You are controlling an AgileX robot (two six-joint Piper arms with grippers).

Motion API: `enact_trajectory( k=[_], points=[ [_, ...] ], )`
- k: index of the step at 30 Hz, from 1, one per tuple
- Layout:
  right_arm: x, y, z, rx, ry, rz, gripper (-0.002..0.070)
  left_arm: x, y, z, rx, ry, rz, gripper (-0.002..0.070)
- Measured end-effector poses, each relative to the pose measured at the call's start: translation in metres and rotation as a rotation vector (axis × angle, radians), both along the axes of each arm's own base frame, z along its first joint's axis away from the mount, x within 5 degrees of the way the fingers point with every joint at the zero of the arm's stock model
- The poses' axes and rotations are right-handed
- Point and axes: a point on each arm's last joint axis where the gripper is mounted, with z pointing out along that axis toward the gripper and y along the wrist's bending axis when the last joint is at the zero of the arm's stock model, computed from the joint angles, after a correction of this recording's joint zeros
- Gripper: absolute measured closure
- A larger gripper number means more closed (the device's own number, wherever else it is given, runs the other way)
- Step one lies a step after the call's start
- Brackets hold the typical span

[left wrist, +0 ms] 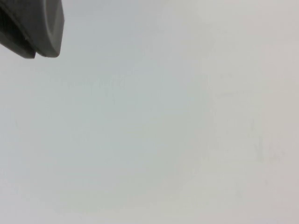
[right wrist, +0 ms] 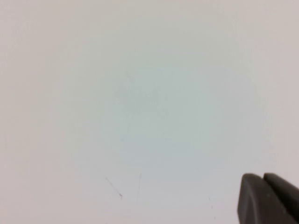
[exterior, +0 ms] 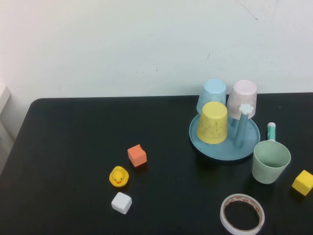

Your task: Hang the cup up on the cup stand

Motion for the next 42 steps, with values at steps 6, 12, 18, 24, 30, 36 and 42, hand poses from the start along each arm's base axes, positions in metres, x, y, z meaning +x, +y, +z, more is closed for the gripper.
enact_trajectory(
  k=[6, 12, 18, 24, 30, 36, 42],
  points=[
    [-0.001, 0.000, 0.001, -0.002, -0.014, 0.000, 0.0678, -0.001, 0.000, 0.002, -0.034, -0.027, -0.012, 0.0676],
    [-0.002, -0.002, 0.019, -0.007, 0.139, -0.032, 0.0678, -0.005, 0.001, 0.011, -0.135, -0.137, -0.057, 0.0676],
    [-0.012, -0.006, 0.066, -0.059, 0.343, -0.090, 0.0678, -0.007, -0.002, 0.018, -0.142, -0.155, -0.093, 0.0676],
    [0.008, -0.008, 0.088, -0.144, 0.662, -0.110, 0.0678, -0.019, -0.001, 0.062, -0.056, 0.004, -0.038, 0.0676],
    [0.051, -0.004, 0.083, -0.197, 0.952, -0.023, 0.0678, -0.027, 0.002, 0.073, -0.076, 0.125, -0.013, 0.0676],
    [0.099, 0.009, 0.061, -0.219, 1.114, 0.161, 0.0678, -0.017, 0.001, 0.049, -0.110, 0.259, -0.017, 0.0676],
    [0.149, 0.016, 0.033, -0.155, 1.176, 0.258, 0.0636, -0.004, -0.004, 0.032, -0.221, 0.499, -0.079, 0.0676]
  ],
)
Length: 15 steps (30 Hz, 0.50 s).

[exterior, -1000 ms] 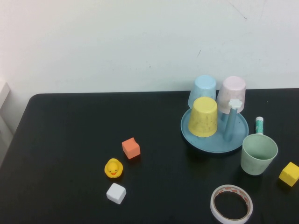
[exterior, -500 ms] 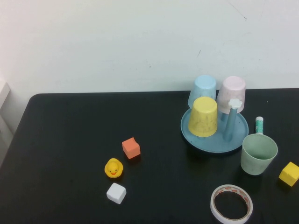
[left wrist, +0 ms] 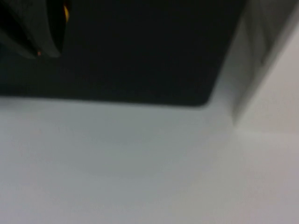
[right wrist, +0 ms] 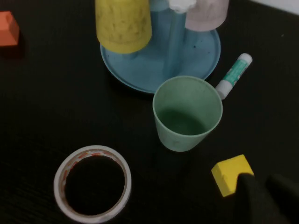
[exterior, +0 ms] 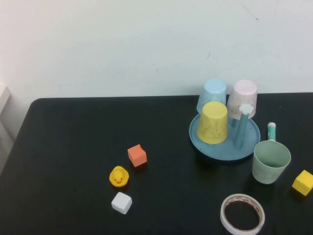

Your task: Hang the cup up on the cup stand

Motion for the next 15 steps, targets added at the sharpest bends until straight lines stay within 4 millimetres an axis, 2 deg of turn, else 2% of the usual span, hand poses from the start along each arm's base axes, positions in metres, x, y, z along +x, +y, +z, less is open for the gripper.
enact_trajectory(
  k=[4, 8, 11, 15],
  points=[
    [0.029, 0.000, -0.015, 0.014, 0.057, -0.002, 0.0493, 0.010, -0.008, -0.009, -0.038, 0.139, -0.080, 0.0676],
    [0.061, 0.000, -0.028, 0.030, 0.125, -0.006, 0.0325, 0.020, -0.016, -0.013, -0.033, 0.207, -0.165, 0.0676],
    [0.089, 0.000, -0.042, 0.029, 0.181, 0.012, 0.0278, 0.025, -0.020, -0.014, -0.023, 0.235, -0.210, 0.0676],
    [0.123, 0.001, -0.066, 0.047, 0.245, 0.029, 0.0262, 0.028, -0.022, -0.014, -0.024, 0.242, -0.234, 0.0676]
  ],
)
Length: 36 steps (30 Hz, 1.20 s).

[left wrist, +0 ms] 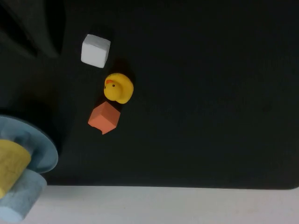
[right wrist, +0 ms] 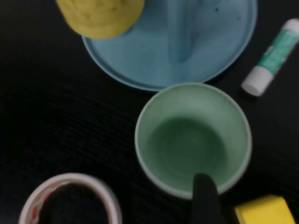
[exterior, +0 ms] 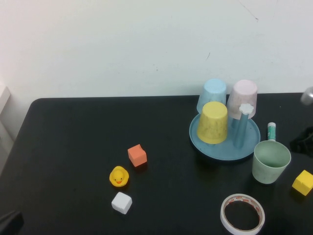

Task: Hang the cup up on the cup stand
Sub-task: Pick up the cup from the table

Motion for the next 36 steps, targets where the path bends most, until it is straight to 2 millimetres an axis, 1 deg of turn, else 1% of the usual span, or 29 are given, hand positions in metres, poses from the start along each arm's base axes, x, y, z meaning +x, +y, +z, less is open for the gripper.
enact_trajectory(
  k=[4, 8, 10, 13, 15, 16, 19, 20, 21, 22, 23, 24, 26, 28, 29, 31, 32, 33, 36],
  points=[
    [0.024, 0.002, -0.027, 0.014, 0.056, 0.031, 0.0260, 0.000, 0.000, 0.000, 0.005, -0.009, -0.003, 0.0676],
    [0.040, 0.005, -0.050, 0.012, 0.095, 0.080, 0.0259, 0.000, -0.001, 0.001, -0.018, -0.012, -0.003, 0.0676],
    [0.045, 0.007, -0.061, 0.010, 0.116, 0.093, 0.0260, 0.001, -0.002, 0.003, -0.061, -0.017, -0.001, 0.0676],
    [0.051, 0.010, -0.078, 0.010, 0.153, 0.105, 0.0273, 0.001, -0.004, 0.007, -0.175, -0.029, 0.008, 0.0676],
    [0.053, 0.011, -0.086, 0.016, 0.171, 0.100, 0.0318, 0.002, -0.006, 0.010, -0.256, -0.040, 0.014, 0.0676],
    [0.053, 0.011, -0.090, 0.020, 0.181, 0.098, 0.0401, 0.002, -0.007, 0.014, -0.332, -0.053, 0.012, 0.0676],
    [0.054, 0.011, -0.091, 0.020, 0.182, 0.097, 0.0557, 0.001, -0.011, 0.021, -0.447, -0.079, -0.019, 0.0669],
    [0.055, 0.011, -0.090, 0.024, 0.183, 0.101, 0.0598, 0.001, -0.013, 0.024, -0.491, -0.091, -0.035, 0.0652],
    [0.055, 0.012, -0.089, 0.030, 0.186, 0.107, 0.0619, 0.000, -0.014, 0.026, -0.528, -0.102, -0.049, 0.0630],
    [0.055, 0.012, -0.087, 0.036, 0.188, 0.112, 0.0636, -0.001, -0.016, 0.030, -0.576, -0.115, -0.071, 0.0587],
    [0.055, 0.013, -0.083, 0.046, 0.189, 0.114, 0.0645, -0.001, -0.017, 0.033, -0.623, -0.130, -0.096, 0.0524],
    [0.055, 0.014, -0.077, 0.058, 0.186, 0.110, 0.0647, -0.002, -0.019, 0.035, -0.637, -0.145, -0.116, 0.0440],
    [0.054, 0.014, -0.060, 0.066, 0.159, 0.101, 0.0648, -0.004, -0.021, 0.039, -0.700, -0.143, -0.146, 0.0232],
    [0.051, 0.014, -0.039, 0.065, 0.126, 0.089, 0.0648, -0.005, -0.023, 0.041, -0.794, -0.104, -0.159, 0.0097],
    [0.048, 0.013, -0.026, 0.059, 0.102, 0.085, 0.0648, -0.006, -0.023, 0.042, -0.854, -0.074, -0.161, 0.0056],
    [0.042, 0.013, -0.002, 0.053, 0.051, 0.081, 0.0648, -0.007, -0.025, 0.042, -0.948, -0.014, -0.169, 0.0016],
    [0.038, 0.013, 0.012, 0.049, 0.019, 0.080, 0.0648, -0.008, -0.026, 0.042, -0.995, 0.019, -0.172, 0.0004],
    [0.029, 0.014, 0.040, 0.052, -0.048, 0.081, 0.0648, -0.009, -0.028, 0.043, -1.090, 0.084, -0.172, -0.0009],
    [0.011, 0.024, 0.080, 0.087, -0.160, 0.102, 0.0648, -0.010, -0.029, 0.043, -1.216, 0.177, -0.164, -0.0015]
  ],
)
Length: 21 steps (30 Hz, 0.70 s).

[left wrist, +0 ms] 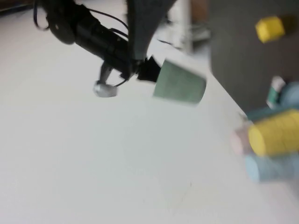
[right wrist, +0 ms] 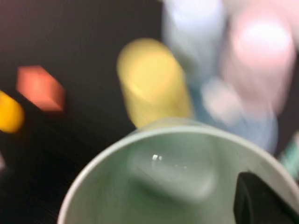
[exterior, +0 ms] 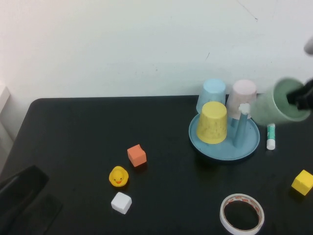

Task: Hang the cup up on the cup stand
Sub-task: Pick up the cup from the table, then adjust the cup with two arms

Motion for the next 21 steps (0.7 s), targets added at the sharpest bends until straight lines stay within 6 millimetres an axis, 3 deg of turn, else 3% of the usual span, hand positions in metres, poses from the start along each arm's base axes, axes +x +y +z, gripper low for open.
enact_trajectory(
  k=[5, 10, 15, 21],
  points=[
    [-0.045, 0.054, 0.065, 0.179, -0.233, 0.206, 0.0649, -0.001, -0.002, 0.000, -0.121, 0.095, -0.039, -0.0017],
    [-0.095, 0.124, 0.099, 0.377, -0.422, 0.487, 0.0649, -0.001, -0.002, 0.000, -0.179, 0.141, -0.052, -0.0017],
    [-0.129, 0.181, 0.099, 0.410, -0.503, 0.616, 0.0649, -0.001, -0.002, 0.000, -0.198, 0.156, -0.055, -0.0017],
    [-0.149, 0.233, 0.069, 0.344, -0.494, 0.717, 0.0649, -0.001, -0.002, 0.000, -0.218, 0.172, -0.058, -0.0017]
  ],
)
